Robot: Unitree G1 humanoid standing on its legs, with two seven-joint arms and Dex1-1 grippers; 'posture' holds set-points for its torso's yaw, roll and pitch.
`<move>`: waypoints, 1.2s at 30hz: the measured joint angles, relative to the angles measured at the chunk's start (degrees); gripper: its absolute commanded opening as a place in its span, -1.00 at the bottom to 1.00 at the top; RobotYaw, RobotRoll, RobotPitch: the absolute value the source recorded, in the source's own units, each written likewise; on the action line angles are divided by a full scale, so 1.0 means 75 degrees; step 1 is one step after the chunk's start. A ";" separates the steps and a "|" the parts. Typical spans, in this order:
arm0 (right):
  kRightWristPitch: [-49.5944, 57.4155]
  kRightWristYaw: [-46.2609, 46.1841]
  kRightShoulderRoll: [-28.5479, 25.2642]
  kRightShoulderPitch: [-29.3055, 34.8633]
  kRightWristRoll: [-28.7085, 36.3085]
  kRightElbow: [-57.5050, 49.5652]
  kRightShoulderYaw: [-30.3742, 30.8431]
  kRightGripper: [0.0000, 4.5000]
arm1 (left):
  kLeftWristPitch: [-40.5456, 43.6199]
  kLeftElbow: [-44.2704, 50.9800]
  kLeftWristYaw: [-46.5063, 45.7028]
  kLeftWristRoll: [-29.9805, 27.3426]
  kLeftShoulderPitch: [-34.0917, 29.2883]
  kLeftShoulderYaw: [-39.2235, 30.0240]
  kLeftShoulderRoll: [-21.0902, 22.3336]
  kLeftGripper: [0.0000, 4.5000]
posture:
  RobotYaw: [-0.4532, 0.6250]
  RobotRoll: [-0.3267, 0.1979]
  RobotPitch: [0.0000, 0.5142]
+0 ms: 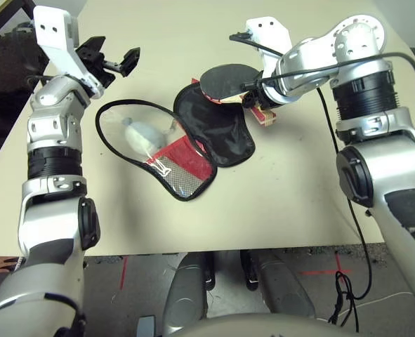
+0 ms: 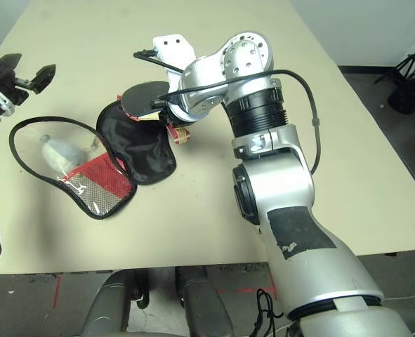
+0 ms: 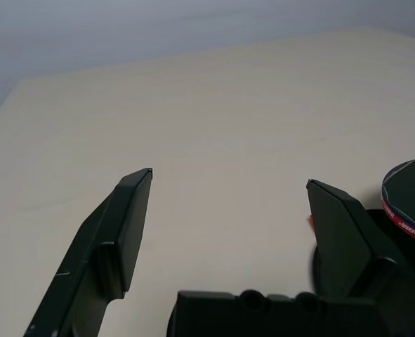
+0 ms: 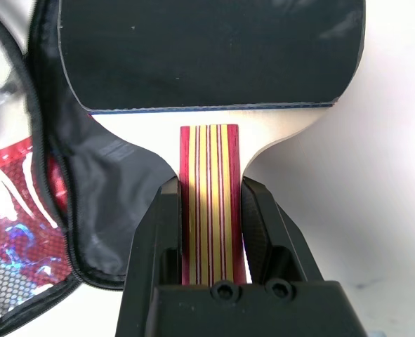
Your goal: Store the ping-pong paddle in its case and zip it.
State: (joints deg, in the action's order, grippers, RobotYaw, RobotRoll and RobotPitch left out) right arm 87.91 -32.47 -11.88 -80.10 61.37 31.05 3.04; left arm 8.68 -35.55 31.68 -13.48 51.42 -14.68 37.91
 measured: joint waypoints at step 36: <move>-0.1340 0.2748 0.2097 0.0916 -0.5219 0.0452 -0.1202 -0.47 | 0.0101 0.0422 -0.0137 -0.0092 -0.0444 -0.0141 0.0177 1.00 | -0.24 0.25 -0.28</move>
State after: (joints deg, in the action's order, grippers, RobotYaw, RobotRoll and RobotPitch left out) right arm 77.86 -11.86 3.85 -73.23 22.23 34.44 -5.98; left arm 9.43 -32.38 30.65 -14.17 48.09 -15.74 39.23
